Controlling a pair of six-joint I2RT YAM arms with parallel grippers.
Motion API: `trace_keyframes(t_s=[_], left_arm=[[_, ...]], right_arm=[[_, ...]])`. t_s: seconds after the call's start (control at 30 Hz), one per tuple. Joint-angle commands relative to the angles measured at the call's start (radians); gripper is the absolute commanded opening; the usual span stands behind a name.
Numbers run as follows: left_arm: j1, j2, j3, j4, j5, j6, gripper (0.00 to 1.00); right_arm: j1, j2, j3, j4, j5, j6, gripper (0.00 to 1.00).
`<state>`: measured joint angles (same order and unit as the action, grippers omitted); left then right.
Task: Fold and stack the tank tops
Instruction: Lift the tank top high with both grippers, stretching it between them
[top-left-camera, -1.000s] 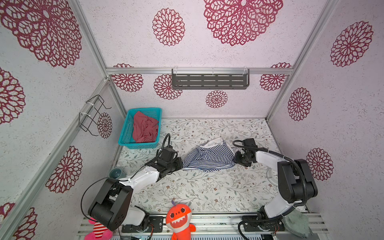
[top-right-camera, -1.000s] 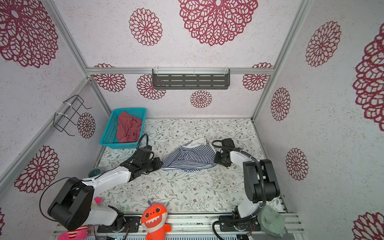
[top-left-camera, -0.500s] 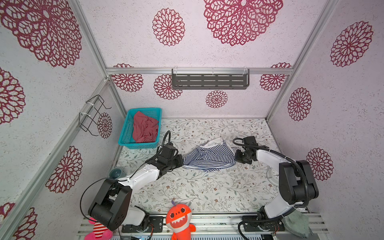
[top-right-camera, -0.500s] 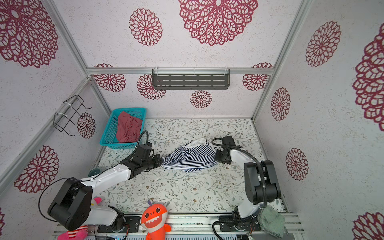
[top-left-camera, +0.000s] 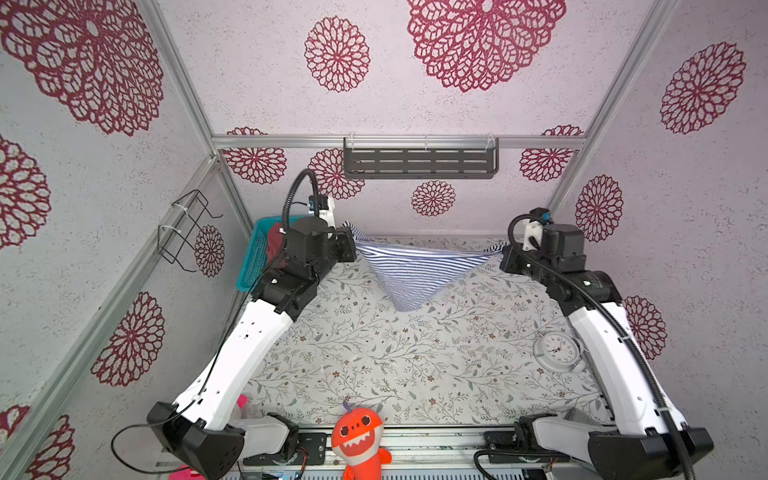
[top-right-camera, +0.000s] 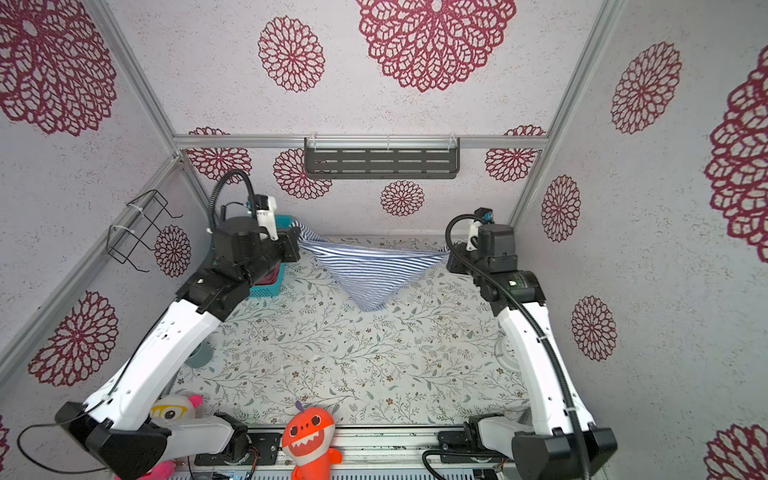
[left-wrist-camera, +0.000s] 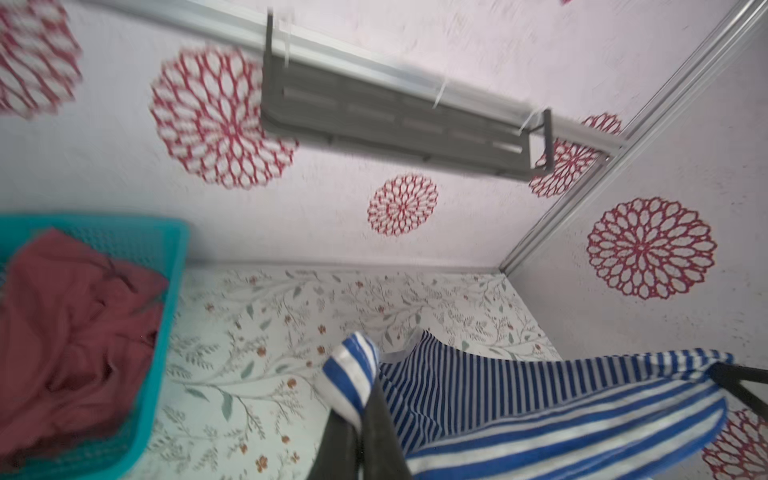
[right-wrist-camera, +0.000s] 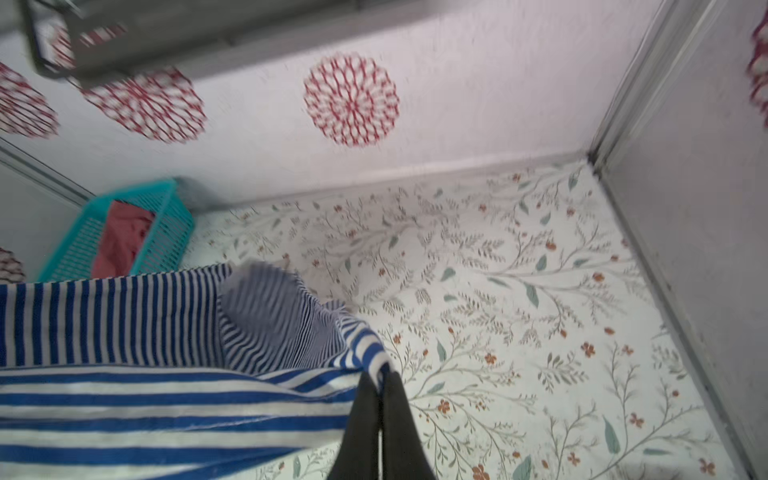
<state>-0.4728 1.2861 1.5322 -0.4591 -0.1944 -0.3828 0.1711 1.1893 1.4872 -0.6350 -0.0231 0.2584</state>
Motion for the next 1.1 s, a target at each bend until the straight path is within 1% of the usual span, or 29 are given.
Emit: trace_keyframes(t_s=[0.0, 0.07, 0.17, 0.23, 0.3, 0.4, 0.43, 0.5, 0.53, 0.57, 0.67, 0.8, 0.83, 0.87, 0.9, 0.93, 0.97, 1.03, 1.07], left_arm=[[-0.037, -0.051, 0.102, -0.128, -0.123, 0.131, 0.0], [-0.042, -0.05, 0.178, -0.215, -0.114, 0.138, 0.0], [-0.015, -0.05, 0.228, -0.27, -0.05, 0.155, 0.0], [0.032, -0.046, 0.237, -0.271, -0.005, 0.157, 0.0], [0.109, -0.025, 0.249, -0.269, 0.071, 0.154, 0.0], [0.225, 0.063, 0.28, -0.253, 0.223, 0.14, 0.0], [0.249, 0.103, 0.291, -0.24, 0.272, 0.135, 0.0], [0.267, 0.19, 0.324, -0.212, 0.326, 0.146, 0.0], [0.269, 0.248, 0.36, -0.204, 0.335, 0.154, 0.0], [0.272, 0.302, 0.406, -0.208, 0.346, 0.157, 0.0], [0.276, 0.522, 0.653, -0.244, 0.365, 0.171, 0.0], [0.279, 0.808, 1.062, -0.289, 0.356, 0.19, 0.0], [0.281, 0.856, 1.149, -0.282, 0.358, 0.189, 0.0], [0.283, 0.885, 1.201, -0.263, 0.366, 0.185, 0.0], [0.285, 0.895, 1.223, -0.226, 0.378, 0.174, 0.0], [0.287, 0.887, 1.211, -0.175, 0.393, 0.164, 0.0], [0.289, 0.865, 1.176, -0.126, 0.406, 0.162, 0.0], [0.287, 0.793, 1.071, -0.023, 0.409, 0.156, 0.0], [0.287, 0.756, 1.005, 0.018, 0.409, 0.157, 0.0]], right_arm=[[0.0, -0.05, 0.081, -0.081, 0.003, -0.022, 0.0], [0.001, -0.063, 0.115, -0.109, -0.013, -0.017, 0.0], [0.0, -0.045, 0.149, -0.156, -0.004, -0.025, 0.0], [0.0, -0.018, 0.159, -0.159, 0.002, -0.038, 0.0], [-0.002, 0.024, 0.17, -0.149, 0.006, -0.051, 0.0], [-0.001, 0.109, 0.189, -0.1, 0.002, -0.075, 0.0], [-0.003, 0.144, 0.199, -0.076, -0.001, -0.085, 0.0], [-0.005, 0.216, 0.233, -0.028, -0.003, -0.106, 0.0], [-0.007, 0.26, 0.262, -0.004, -0.005, -0.121, 0.0], [-0.01, 0.302, 0.292, 0.018, -0.009, -0.136, 0.0], [-0.029, 0.463, 0.476, 0.051, -0.015, -0.187, 0.0], [-0.067, 0.707, 0.881, 0.007, -0.061, -0.22, 0.0], [-0.077, 0.76, 0.987, -0.003, -0.074, -0.221, 0.0], [-0.085, 0.797, 1.067, -0.006, -0.096, -0.226, 0.0], [-0.095, 0.825, 1.128, 0.003, -0.115, -0.221, 0.0], [-0.103, 0.828, 1.148, 0.025, -0.127, -0.217, 0.0], [-0.11, 0.819, 1.136, 0.049, -0.144, -0.216, 0.0], [-0.123, 0.756, 1.047, 0.102, -0.171, -0.209, 0.0], [-0.126, 0.71, 0.97, 0.138, -0.18, -0.213, 0.0]])
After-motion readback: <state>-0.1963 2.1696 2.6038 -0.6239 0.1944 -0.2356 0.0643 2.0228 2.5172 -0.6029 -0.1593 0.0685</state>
